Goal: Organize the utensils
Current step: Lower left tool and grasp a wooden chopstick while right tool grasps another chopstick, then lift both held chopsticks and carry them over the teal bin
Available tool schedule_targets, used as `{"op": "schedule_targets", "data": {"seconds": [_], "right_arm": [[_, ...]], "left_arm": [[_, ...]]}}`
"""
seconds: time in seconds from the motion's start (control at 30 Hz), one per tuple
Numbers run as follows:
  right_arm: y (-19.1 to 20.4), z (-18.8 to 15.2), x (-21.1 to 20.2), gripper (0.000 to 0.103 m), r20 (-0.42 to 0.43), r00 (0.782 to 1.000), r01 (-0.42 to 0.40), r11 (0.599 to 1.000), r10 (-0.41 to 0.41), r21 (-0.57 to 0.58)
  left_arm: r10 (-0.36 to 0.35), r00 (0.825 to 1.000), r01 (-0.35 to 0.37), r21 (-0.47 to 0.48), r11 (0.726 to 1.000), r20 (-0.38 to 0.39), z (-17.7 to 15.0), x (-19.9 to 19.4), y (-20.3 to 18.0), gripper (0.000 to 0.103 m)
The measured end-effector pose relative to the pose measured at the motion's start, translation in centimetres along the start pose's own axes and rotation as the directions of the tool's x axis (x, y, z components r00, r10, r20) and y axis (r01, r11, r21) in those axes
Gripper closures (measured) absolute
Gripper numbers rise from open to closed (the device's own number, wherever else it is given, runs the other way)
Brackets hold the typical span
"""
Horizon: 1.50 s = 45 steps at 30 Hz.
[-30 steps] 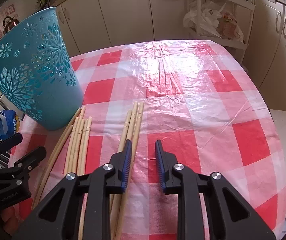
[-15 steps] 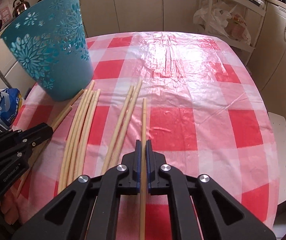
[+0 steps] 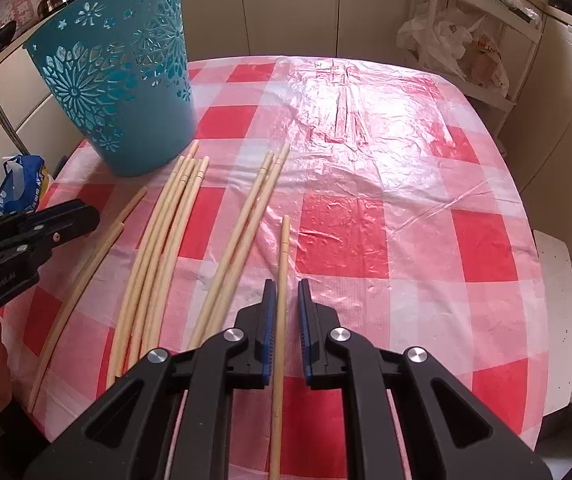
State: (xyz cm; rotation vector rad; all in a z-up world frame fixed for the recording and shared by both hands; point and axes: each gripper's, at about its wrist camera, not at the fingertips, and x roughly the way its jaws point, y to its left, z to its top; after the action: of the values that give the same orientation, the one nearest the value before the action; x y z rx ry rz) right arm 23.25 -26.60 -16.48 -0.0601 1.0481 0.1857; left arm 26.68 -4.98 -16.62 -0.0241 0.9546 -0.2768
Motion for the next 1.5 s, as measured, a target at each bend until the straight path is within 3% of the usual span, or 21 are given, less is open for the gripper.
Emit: {"op": "schedule_targets", "data": {"seconds": [0.17,0.2,0.27,0.5,0.6,0.8,1.03,1.13,1.43,1.5], "right_arm": [[0.0,-0.2,0.1,0.093,0.024,1.0,0.008,1.0,-0.008,-0.019],[0.0,-0.3,0.1,0.097,0.027,1.0,0.002,1.0,-0.002,-0.018],[-0.1,-0.2,0.0,0.097,0.028,1.0,-0.004,1.0,0.005,-0.015],[0.3,-0.3,-0.1,0.097,0.035,0.999,0.008,0.999,-0.006,-0.038],[0.0,-0.5,-0.1,0.097,0.045,0.999,-0.008,1.0,0.008,-0.011],[-2.3,-0.7,-1.8,0.098,0.139,0.981,-0.154,0.976,0.133,0.156],[-3.1,-0.3,-4.0,0.098,0.275,0.946,-0.234,0.95,0.172,0.209],[-3.0,0.1,-4.6,0.098,0.309,0.935,-0.245,0.947,0.175,0.207],[-3.5,-0.1,-5.1,0.098,0.353,0.917,-0.267,0.943,0.184,0.2],[-3.6,-0.1,-5.2,0.098,0.356,0.916,-0.269,0.942,0.186,0.2]], "left_arm": [[0.026,0.999,-0.023,0.071,0.997,-0.041,0.7,2.2,-1.1,0.083],[0.051,0.998,-0.048,0.097,0.994,-0.027,0.7,2.4,-1.4,0.092],[0.055,0.998,-0.052,0.114,0.992,-0.024,0.5,2.5,-1.4,0.098],[0.041,0.998,-0.036,0.122,0.992,-0.038,0.2,2.2,-1.0,0.098],[0.005,0.999,-0.001,0.086,0.996,-0.04,0.2,1.3,-0.1,0.099],[-0.11,0.99,0.112,-0.019,0.993,0.088,0.3,-4.8,3.2,0.099],[-0.193,0.931,0.221,-0.058,0.973,0.308,2.7,-13.1,5.5,0.099],[-0.212,0.892,0.248,-0.04,0.968,0.4,4.6,-15.5,5.3,0.099],[-0.163,0.789,0.213,-0.014,0.977,0.592,12.2,-16.9,3.6,0.099],[-0.136,0.753,0.199,-0.026,0.98,0.643,14.0,-16.9,3.4,0.099]]}}
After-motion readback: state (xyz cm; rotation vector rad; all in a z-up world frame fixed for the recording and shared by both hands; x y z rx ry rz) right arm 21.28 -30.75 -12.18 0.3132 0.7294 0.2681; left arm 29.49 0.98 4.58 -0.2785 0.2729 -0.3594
